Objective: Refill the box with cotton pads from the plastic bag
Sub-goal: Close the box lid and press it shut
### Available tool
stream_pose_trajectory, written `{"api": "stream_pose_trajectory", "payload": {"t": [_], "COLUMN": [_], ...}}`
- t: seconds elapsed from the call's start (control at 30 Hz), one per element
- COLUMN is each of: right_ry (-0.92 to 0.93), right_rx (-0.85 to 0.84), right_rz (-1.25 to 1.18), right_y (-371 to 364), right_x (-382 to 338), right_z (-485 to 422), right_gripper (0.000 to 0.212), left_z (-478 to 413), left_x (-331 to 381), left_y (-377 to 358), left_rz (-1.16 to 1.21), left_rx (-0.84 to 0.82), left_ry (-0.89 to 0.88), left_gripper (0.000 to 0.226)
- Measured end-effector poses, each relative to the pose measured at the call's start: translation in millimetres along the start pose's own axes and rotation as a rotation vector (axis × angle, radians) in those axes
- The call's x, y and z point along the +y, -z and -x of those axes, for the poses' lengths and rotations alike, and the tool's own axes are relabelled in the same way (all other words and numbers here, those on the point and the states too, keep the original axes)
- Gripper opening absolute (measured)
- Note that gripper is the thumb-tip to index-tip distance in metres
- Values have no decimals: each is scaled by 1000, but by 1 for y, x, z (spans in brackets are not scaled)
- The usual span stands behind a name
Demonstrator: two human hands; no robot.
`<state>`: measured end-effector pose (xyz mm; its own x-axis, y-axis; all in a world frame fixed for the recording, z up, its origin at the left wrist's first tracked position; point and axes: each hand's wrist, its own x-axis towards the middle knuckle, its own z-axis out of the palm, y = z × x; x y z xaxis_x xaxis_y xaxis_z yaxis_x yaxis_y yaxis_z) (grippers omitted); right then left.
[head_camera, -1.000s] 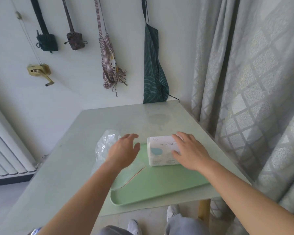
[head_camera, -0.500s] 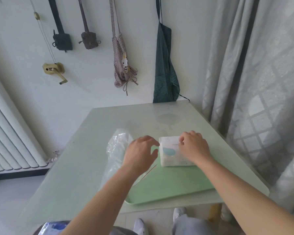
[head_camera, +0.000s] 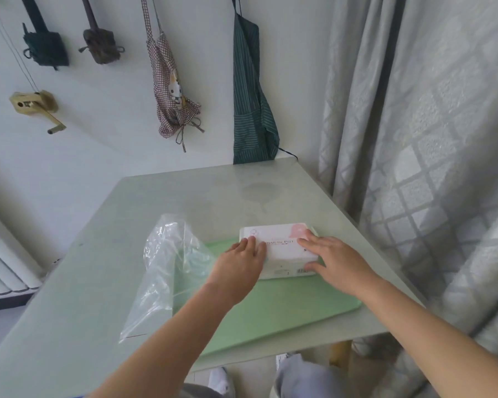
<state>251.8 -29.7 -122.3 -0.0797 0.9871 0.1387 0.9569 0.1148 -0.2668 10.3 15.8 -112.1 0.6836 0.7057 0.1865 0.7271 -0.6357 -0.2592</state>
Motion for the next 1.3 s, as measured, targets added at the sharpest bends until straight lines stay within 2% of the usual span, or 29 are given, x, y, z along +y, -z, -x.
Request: {"api": "stream_pose_trajectory", "payload": {"t": [0.07,0.17,0.27,0.37,0.57,0.67,0.87,1.0,1.13,1.23,1.3], "right_ry": [47,119,71,-9,-88,-116,-150,-61,22,-29,-113], "right_rx": [27,73,20,-4,-85,-72,-7,89,61,-43,-168], "right_rz": [130,421,497,444,285,170,74,-20,-263,-331,-269], "right_y": [-4,-8,-12,-13,0,10,26,29,23,9,-1], "right_x": [-1,-9,-20,-26,-32,-33,-43,-78,-138,-186,-209], "right_z": [1,0,-3,-2,-2,-4,-6,-12,-29,-40,-43], "right_gripper": [63,64,67,69,75,68,58,49,38,48,66], "left_z": [0,0,0,1,-2,-4,-1,14,51,89,108], "left_x": [1,7,14,12,6,-1,-14,-40,-77,-101,-108], "left_y": [-7,-9,-8,-4,0,11,31,43,49,41,33], "left_rz": [-57,-55,21,151,556,732,741,680,605,535,662], "left_rx": [3,-33,-43,-128,-105,-44,59,114,173,-30,-195], "left_ry": [-24,33,69,97,236,337,417,449,655,905,1008], "left_gripper": [50,62,70,69,65,56,46,36,37,55,65]}}
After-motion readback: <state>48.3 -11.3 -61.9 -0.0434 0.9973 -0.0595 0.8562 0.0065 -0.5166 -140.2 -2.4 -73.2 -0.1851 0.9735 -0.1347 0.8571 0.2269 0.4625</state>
